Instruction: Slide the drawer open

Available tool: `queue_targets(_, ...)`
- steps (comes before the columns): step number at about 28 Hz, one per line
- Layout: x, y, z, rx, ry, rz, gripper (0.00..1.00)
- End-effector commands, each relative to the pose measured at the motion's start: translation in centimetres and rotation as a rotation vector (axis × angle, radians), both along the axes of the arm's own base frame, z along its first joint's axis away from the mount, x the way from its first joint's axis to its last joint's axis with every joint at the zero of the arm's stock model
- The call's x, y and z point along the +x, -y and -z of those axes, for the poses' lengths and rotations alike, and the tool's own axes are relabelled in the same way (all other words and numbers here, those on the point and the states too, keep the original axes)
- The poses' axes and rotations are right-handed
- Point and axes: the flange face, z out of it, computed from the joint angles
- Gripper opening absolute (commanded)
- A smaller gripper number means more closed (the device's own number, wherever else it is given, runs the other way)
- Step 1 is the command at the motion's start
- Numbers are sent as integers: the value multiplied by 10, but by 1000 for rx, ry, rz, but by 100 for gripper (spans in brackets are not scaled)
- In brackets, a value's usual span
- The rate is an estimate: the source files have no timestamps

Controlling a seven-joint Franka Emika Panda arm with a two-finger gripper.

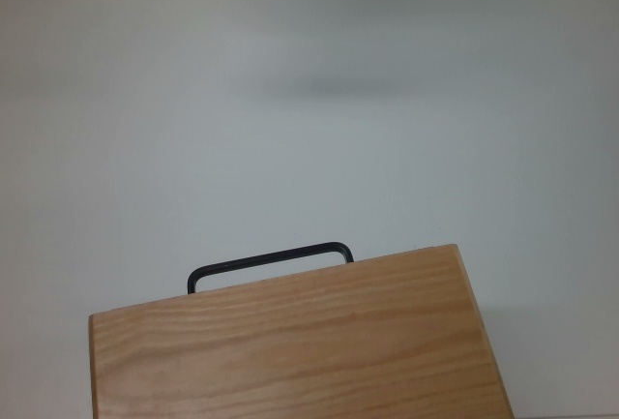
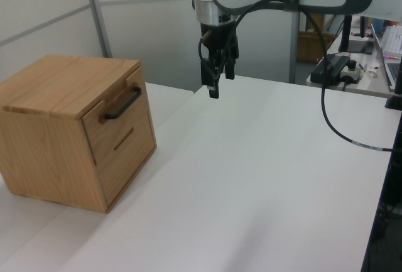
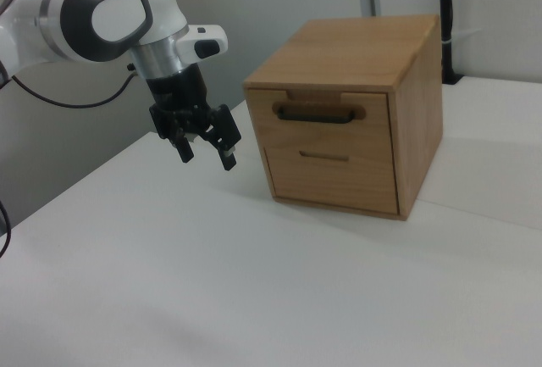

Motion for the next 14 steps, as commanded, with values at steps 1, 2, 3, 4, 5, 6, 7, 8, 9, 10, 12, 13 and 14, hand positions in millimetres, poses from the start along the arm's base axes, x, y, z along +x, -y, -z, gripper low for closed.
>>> queue_targets(1, -4, -4, -7, -2, 19, 3, 100)
queue_targets(2, -4, -3, -7, -1, 17, 6, 100)
queue_targets(3, -4, -4, -7, -1, 16, 7, 100)
queue_targets(4, -4, -4, -7, 1, 14, 7, 100)
queue_targets(5, -5, -4, -7, 2, 15, 7, 100)
queue_targets(6, -5, -4, -7, 2, 14, 9, 100)
queue_targets(7, -5, -4, -7, 2, 14, 10, 100)
queue_targets(8, -5, -4, -7, 2, 14, 10, 100)
queue_targets(9, -5, -4, -7, 2, 14, 12, 100)
queue_targets(10, -5, -3, -7, 1, 13, 15, 100)
queue_targets(12, -8, -2, -4, -5, -14, 38, 100)
queue_targets(13, -9, 0, -4, -9, -20, 44, 100)
queue_targets(14, -9, 1, -4, -10, -21, 47, 100)
